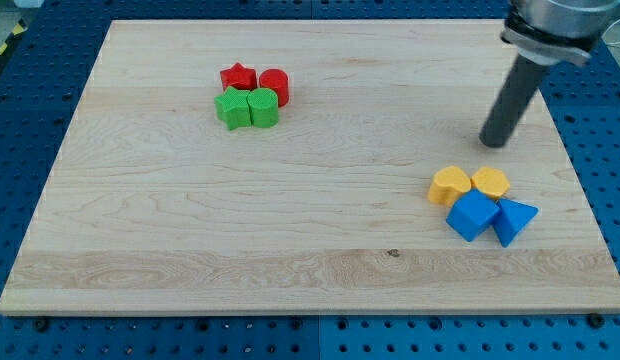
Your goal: Move your arm towards the yellow heart
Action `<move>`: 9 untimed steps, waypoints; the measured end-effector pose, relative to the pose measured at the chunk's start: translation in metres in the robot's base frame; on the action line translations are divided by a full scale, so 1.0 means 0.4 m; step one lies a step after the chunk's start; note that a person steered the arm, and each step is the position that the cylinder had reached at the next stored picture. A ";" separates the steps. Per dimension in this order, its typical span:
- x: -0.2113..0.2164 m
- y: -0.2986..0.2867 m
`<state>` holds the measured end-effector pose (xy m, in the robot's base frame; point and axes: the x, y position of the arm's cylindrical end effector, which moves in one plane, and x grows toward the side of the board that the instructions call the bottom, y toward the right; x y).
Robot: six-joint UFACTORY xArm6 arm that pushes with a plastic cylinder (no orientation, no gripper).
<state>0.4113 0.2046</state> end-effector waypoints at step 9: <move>0.092 -0.247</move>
